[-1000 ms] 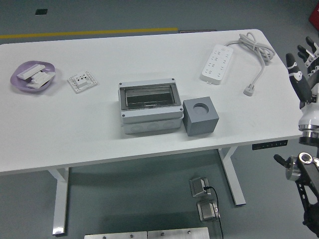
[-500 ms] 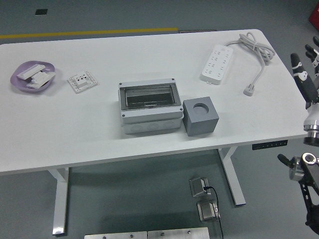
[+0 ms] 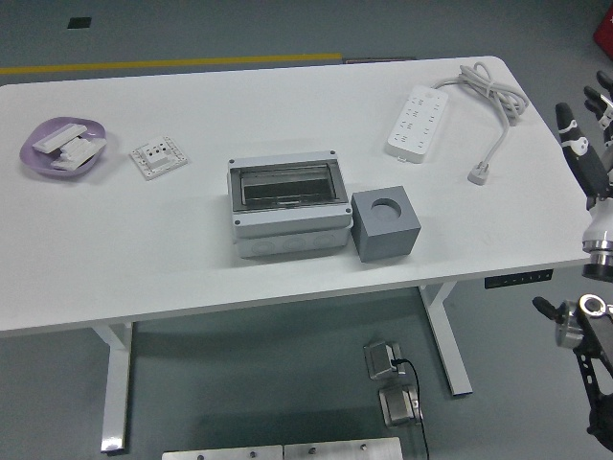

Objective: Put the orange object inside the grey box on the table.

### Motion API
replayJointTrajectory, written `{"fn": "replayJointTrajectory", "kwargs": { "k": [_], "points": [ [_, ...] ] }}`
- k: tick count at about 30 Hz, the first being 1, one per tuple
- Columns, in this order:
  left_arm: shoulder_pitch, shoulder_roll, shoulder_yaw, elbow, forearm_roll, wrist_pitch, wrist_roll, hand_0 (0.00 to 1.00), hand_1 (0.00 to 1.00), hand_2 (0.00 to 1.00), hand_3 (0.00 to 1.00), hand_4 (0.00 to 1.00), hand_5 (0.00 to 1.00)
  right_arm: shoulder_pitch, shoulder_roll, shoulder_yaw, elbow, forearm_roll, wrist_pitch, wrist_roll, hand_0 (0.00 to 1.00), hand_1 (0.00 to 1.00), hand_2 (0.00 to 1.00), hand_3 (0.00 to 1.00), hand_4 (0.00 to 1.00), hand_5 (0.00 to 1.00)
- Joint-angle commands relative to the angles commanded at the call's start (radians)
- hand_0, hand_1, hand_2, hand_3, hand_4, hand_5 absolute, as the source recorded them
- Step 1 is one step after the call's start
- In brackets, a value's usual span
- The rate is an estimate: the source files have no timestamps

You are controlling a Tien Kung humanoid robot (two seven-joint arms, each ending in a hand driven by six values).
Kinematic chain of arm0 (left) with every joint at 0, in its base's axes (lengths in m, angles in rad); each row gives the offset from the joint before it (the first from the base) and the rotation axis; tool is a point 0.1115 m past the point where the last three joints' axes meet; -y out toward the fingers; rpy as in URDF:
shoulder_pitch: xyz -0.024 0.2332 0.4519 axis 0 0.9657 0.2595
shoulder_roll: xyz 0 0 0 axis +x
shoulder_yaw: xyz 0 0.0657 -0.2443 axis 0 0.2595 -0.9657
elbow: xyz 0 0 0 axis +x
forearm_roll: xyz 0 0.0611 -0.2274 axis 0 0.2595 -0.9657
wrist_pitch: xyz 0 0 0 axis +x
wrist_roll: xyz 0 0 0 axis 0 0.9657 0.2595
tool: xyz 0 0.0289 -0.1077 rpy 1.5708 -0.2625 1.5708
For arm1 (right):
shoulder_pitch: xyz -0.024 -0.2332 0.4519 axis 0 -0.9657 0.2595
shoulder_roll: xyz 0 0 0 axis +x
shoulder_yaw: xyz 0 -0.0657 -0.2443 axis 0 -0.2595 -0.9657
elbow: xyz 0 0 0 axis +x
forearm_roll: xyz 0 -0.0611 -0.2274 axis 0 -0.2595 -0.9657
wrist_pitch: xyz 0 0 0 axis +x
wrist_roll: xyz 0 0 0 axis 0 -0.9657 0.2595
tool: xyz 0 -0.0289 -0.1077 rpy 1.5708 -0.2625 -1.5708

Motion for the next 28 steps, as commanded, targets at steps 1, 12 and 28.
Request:
{"fn": "replayJointTrajectory", "kwargs": {
  "k": [1,12,28],
  "points": [
    [0.000,0.000,0.000,0.000,0.000,0.000,0.000,0.640,0.687,0.709,0.799,0.671,0.884,0.001,0.000,0.000,0.000,0.000,0.000,0.000,0.820,0.807,0.856,0.945,0.931,0.514],
    [-0.001,0.001,0.000,0.000,0.000,0.000,0.002,0.640,0.687,0.711,0.799,0.672,0.881,0.000,-0.001,-0.003,-0.005,0.002,-0.004,-0.003,0.819,0.803,0.852,0.938,0.924,0.508],
    [0.000,0.001,0.004,0.000,-0.010,0.001,0.002,0.637,0.688,0.711,0.799,0.675,0.875,0.003,-0.006,-0.004,-0.012,0.011,-0.004,-0.003,0.816,0.798,0.847,0.930,0.915,0.501]
  ]
}}
